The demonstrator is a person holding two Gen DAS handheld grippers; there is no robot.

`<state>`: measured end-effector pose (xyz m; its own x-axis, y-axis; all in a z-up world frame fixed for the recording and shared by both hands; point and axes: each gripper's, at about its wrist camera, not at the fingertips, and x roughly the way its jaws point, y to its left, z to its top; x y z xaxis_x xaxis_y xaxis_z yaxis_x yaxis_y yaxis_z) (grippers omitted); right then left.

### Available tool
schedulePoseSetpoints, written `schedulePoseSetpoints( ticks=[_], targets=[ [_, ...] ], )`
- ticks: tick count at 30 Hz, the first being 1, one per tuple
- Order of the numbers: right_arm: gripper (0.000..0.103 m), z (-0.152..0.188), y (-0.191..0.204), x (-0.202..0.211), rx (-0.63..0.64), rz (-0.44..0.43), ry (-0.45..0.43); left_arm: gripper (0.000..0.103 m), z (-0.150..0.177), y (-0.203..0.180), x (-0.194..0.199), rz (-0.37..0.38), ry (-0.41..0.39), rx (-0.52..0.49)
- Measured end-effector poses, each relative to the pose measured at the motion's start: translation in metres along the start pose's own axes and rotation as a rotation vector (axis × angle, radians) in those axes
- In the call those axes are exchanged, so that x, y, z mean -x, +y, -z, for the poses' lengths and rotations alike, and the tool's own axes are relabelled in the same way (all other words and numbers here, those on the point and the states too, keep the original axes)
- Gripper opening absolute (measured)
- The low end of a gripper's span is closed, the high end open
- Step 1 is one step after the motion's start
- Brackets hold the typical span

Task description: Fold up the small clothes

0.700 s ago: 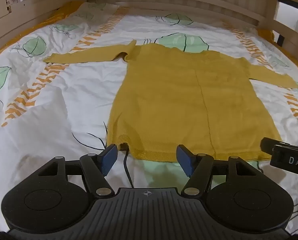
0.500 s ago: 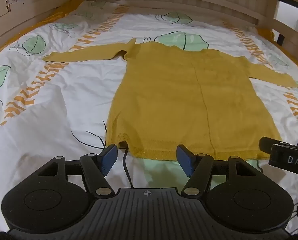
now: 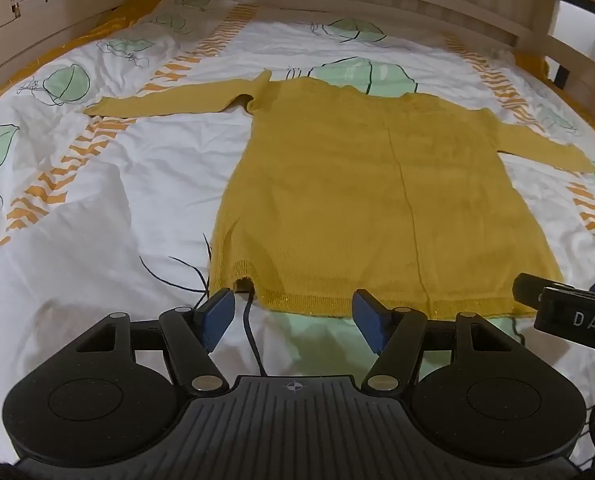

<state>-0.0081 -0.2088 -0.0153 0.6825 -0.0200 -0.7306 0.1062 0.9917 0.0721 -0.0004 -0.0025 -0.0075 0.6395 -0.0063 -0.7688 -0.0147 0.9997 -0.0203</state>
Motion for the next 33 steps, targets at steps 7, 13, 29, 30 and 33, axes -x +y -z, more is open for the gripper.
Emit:
schedulePoseSetpoints(
  ticks=[7, 13, 29, 30, 33],
  targets=[
    [0.096, 0.0002, 0.0, -0.0013, -0.001, -0.002, 0.005, 0.064, -0.0007, 0.0012, -0.0003, 0.002, 0.003, 0.002],
    [0.096, -0.0001, 0.0003, -0.002, -0.002, -0.007, 0.009, 0.064, -0.0007, 0.0014, -0.0002, 0.003, 0.003, 0.004],
    [0.096, 0.0009, 0.0003, -0.0036, -0.015, -0.019, 0.027, 0.064, -0.0018, 0.0022, -0.0005, 0.003, 0.006, 0.008],
    [0.096, 0.0009, 0.0001, -0.004, -0.017, -0.02, 0.029, 0.064, -0.0022, 0.0021, -0.0007, 0.003, 0.007, 0.008],
    [0.096, 0.0014, -0.0004, -0.0053, -0.019, -0.022, 0.035, 0.064, -0.0022, 0.0009, -0.0017, 0.002, 0.01, 0.008]
  ],
)
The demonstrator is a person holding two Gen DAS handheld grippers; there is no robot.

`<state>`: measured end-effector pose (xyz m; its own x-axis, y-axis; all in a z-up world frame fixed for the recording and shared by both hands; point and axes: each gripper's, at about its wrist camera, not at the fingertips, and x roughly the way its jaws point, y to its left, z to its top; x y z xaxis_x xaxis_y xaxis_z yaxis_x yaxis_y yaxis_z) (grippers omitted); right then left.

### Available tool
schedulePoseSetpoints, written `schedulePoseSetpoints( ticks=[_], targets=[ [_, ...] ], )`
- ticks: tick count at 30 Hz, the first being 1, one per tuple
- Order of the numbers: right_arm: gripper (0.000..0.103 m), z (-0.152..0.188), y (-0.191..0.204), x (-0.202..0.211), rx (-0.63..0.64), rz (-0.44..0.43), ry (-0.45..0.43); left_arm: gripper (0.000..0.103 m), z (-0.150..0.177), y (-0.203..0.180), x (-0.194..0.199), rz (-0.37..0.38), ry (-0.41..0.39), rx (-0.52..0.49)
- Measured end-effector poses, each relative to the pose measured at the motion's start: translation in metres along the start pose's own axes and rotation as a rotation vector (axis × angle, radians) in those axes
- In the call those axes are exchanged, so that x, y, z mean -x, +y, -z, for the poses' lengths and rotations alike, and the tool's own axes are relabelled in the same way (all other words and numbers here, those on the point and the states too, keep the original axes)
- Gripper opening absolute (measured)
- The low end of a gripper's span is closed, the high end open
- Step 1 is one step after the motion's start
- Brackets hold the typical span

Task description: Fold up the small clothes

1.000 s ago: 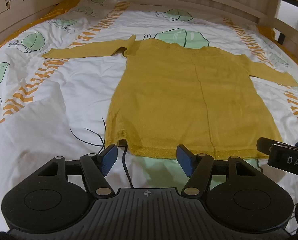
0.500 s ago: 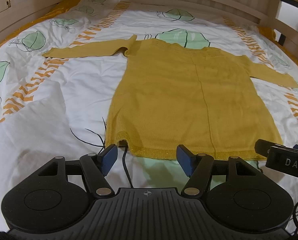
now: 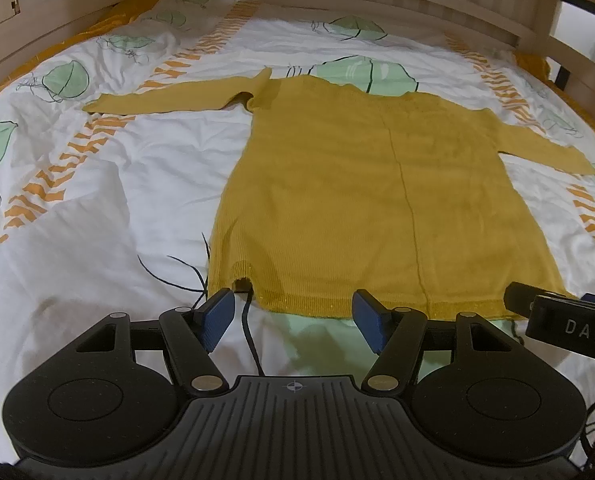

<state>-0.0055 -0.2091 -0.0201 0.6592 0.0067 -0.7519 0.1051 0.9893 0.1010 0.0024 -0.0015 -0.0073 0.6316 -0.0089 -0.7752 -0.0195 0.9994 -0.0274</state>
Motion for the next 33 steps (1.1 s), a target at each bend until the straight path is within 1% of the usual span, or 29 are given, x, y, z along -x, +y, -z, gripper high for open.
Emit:
schedulePoseSetpoints(
  ticks=[11, 22, 28, 33],
  targets=[
    [0.096, 0.0, -0.001, -0.007, -0.012, -0.016, 0.028, 0.064, -0.001, 0.0, -0.005, 0.007, 0.015, 0.009],
    [0.096, -0.007, -0.007, -0.029, -0.039, -0.043, 0.073, 0.064, -0.009, 0.002, -0.02, 0.014, 0.037, 0.02],
    [0.096, -0.018, -0.014, -0.043, -0.041, -0.081, 0.085, 0.064, -0.026, 0.007, -0.033, 0.017, 0.038, 0.032],
    [0.096, -0.037, -0.024, -0.058, -0.029, -0.11, 0.082, 0.063, -0.051, 0.01, -0.048, 0.01, 0.008, 0.029]
  ],
)
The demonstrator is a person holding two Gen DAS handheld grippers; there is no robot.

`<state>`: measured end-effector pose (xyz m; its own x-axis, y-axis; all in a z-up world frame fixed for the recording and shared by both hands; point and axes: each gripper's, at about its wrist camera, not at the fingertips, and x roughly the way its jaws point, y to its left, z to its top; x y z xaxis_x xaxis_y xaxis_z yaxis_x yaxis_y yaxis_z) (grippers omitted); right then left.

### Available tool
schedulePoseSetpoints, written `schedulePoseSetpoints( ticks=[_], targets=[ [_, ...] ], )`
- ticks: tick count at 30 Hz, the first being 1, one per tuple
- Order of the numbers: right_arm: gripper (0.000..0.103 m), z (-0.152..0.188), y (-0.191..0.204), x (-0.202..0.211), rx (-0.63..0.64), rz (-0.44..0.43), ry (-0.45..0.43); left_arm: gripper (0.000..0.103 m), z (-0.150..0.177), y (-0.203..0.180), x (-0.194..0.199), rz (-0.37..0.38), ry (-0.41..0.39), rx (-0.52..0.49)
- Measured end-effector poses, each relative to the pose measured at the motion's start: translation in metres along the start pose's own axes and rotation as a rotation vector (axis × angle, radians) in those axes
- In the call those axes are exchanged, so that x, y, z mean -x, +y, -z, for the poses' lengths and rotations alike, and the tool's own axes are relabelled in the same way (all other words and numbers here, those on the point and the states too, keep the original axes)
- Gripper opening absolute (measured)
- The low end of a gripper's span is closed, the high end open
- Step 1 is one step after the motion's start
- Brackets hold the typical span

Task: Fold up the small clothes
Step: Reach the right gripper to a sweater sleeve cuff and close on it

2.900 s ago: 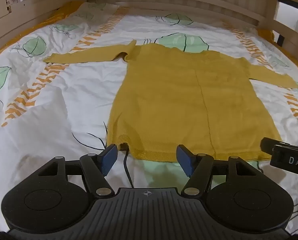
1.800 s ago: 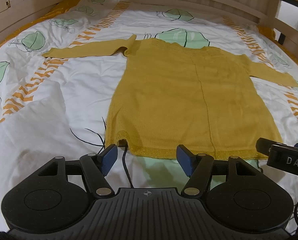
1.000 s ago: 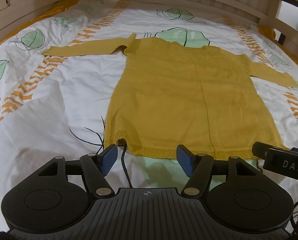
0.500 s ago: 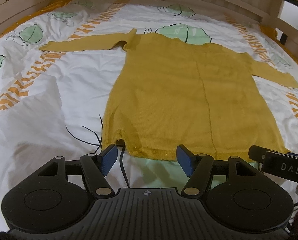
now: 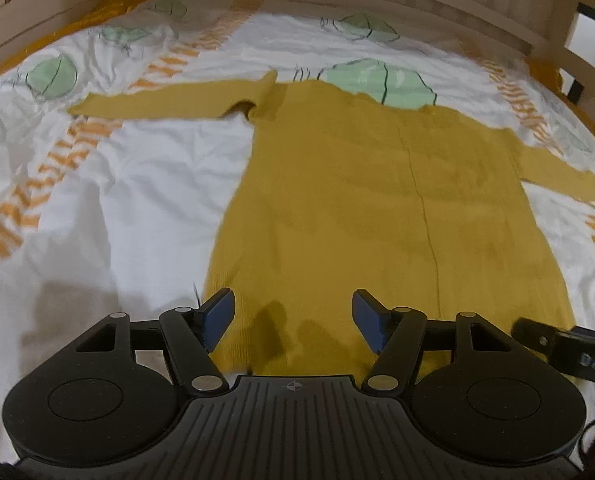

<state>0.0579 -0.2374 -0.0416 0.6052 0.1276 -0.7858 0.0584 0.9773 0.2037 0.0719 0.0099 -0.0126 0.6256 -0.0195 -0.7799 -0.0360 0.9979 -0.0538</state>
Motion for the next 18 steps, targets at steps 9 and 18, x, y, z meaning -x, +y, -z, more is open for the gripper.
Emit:
schedulePoseSetpoints(
  ticks=[9, 18],
  targets=[
    [0.096, -0.057, -0.039, -0.034, -0.006, -0.034, 0.004, 0.063, -0.057, -0.005, -0.048, -0.001, -0.045, -0.026],
    [0.093, -0.131, -0.111, -0.075, -0.088, 0.059, -0.061, 0.063, -0.111, -0.02, -0.11, -0.019, -0.091, -0.049]
  ],
)
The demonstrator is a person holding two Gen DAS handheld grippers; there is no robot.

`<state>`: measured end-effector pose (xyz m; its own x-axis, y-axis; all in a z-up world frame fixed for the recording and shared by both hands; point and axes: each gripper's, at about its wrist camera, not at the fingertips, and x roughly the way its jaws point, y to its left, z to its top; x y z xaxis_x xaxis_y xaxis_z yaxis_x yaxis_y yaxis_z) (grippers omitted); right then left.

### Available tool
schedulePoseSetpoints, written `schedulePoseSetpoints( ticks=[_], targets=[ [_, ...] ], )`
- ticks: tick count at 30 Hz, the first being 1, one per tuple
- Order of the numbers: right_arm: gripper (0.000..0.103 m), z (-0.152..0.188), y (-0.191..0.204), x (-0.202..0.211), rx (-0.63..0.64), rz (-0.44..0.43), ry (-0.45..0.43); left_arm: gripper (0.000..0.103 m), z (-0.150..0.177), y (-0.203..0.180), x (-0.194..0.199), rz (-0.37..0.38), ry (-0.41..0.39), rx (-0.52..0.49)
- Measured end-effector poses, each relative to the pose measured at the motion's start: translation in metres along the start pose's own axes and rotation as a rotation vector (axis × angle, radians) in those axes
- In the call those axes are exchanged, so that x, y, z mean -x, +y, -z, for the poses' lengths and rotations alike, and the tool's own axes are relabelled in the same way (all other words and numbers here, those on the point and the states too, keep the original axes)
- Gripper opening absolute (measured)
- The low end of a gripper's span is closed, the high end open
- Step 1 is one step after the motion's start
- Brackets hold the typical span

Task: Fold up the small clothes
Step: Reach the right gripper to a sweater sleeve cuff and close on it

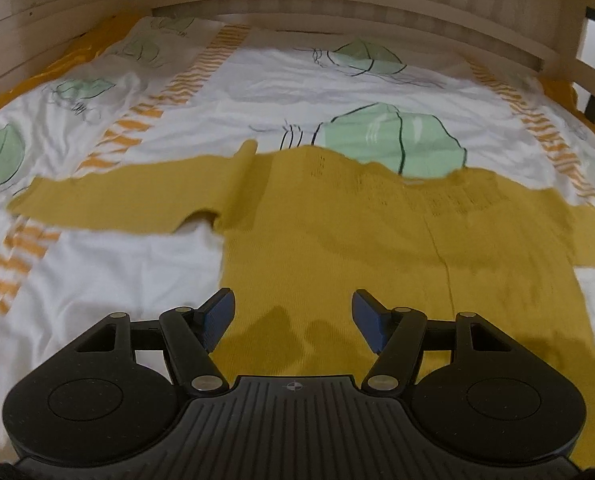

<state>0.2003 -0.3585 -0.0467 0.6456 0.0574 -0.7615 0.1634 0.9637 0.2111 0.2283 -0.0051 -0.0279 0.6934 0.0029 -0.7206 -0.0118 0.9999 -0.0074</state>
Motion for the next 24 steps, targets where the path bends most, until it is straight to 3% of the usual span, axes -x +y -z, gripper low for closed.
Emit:
schedulePoseSetpoints(
  ticks=[7, 12, 16, 20, 24],
  targets=[
    [0.07, -0.057, -0.065, -0.037, -0.095, 0.108, -0.036, 0.063, -0.018, -0.008, -0.047, -0.003, -0.005, 0.016],
    [0.059, -0.088, -0.113, -0.052, -0.141, 0.182, -0.078, 0.063, -0.021, -0.015, -0.075, -0.014, 0.003, 0.012],
    [0.057, -0.109, -0.151, -0.062, -0.189, 0.249, -0.103, 0.064, -0.013, -0.018, -0.098, -0.03, 0.048, 0.001],
    [0.057, -0.125, -0.186, -0.068, -0.255, 0.302, -0.112, 0.07, 0.002, -0.024, -0.101, -0.054, -0.033, -0.079],
    [0.057, -0.132, -0.214, -0.073, -0.317, 0.341, -0.109, 0.072, 0.015, -0.024, -0.099, -0.049, -0.111, -0.078]
  ],
)
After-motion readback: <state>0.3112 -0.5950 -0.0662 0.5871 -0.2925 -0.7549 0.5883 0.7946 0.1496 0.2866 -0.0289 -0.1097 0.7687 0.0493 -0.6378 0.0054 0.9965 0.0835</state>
